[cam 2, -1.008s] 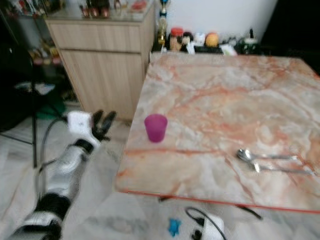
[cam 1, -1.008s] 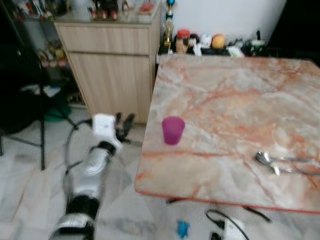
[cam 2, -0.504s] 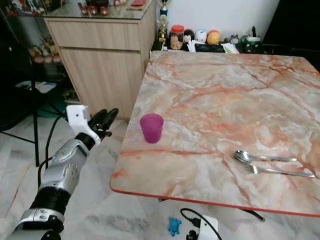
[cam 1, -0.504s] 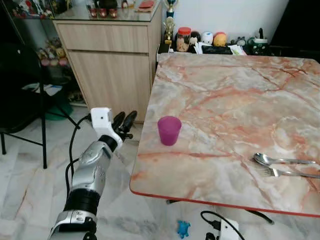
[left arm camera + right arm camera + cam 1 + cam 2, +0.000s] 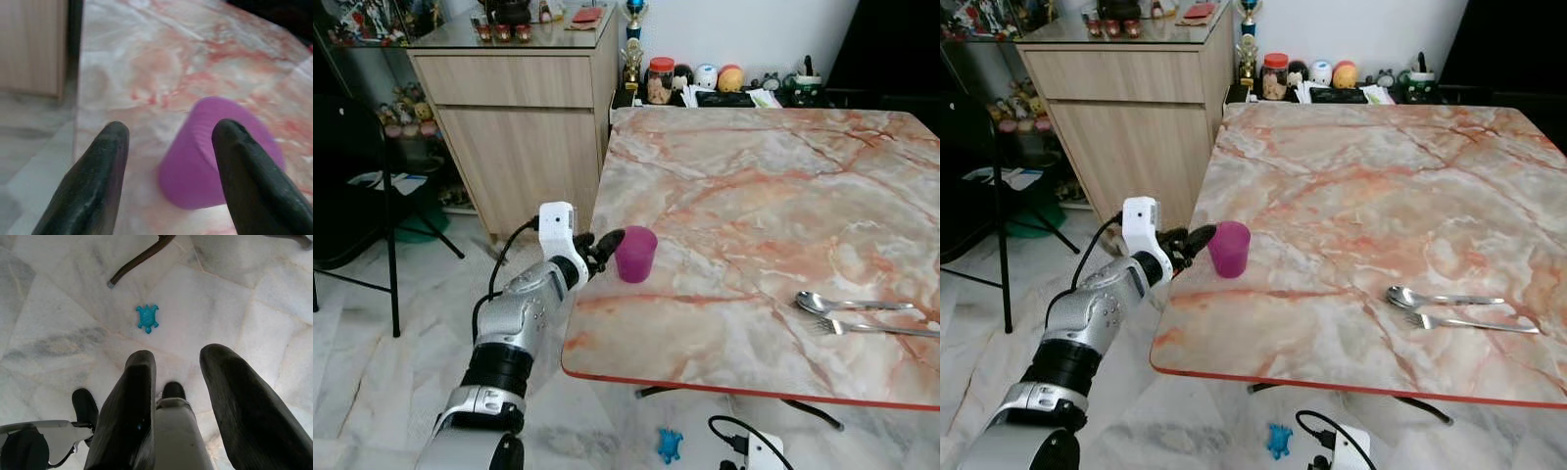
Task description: Setting the table
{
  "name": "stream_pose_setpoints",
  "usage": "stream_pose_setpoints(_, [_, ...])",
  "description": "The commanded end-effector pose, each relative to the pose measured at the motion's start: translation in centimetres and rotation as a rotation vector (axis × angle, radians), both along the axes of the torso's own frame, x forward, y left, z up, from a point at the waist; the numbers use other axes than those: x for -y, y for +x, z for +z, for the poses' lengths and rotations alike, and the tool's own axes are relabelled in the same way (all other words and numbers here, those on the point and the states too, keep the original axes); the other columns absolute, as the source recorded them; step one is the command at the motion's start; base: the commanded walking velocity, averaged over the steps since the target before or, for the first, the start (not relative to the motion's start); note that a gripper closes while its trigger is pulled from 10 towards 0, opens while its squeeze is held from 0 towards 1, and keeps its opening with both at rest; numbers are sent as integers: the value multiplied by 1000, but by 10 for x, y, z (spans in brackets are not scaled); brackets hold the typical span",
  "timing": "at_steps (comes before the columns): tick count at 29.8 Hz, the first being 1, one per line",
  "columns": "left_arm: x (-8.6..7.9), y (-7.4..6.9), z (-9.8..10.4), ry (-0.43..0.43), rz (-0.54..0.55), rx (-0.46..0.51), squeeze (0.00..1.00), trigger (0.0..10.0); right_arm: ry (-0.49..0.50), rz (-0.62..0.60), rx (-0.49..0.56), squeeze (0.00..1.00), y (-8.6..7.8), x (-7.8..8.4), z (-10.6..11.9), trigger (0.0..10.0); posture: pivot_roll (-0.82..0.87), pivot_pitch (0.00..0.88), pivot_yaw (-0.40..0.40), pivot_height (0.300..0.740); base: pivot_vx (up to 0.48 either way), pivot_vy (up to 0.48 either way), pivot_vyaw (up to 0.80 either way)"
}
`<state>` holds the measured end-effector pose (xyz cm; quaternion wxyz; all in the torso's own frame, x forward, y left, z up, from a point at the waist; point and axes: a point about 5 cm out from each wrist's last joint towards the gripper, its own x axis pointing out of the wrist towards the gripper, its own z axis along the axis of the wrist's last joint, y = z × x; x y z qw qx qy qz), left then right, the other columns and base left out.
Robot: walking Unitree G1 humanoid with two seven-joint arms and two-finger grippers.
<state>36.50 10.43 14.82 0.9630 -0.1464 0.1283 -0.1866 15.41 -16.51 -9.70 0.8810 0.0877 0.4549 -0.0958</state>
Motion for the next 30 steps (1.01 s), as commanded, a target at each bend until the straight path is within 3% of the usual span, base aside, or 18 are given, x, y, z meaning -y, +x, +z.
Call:
stream_pose_setpoints(1, [1,3,5,35,10,-4,0,10000,-3,12,-11,0,-2,-2,-1,10000,75,0,16,740,0,0,0])
stream_pose_setpoints(12, [15,13,17,2,20,15,0,10000,-17,29,-9,0,-1,-1,0,10000,74,0,17,740,0,0,0])
stream_pose_setpoints(23, [13,11,9,155,18,41,0,10000,-21,18,-11,0,0,0,0,10000,75,0,13,740,0,0,0])
stream_pose_setpoints(30, [19,9,8,170,-18,40,0,10000,-23,17,-9,0,0,1,0,10000,75,0,9,740,0,0,0])
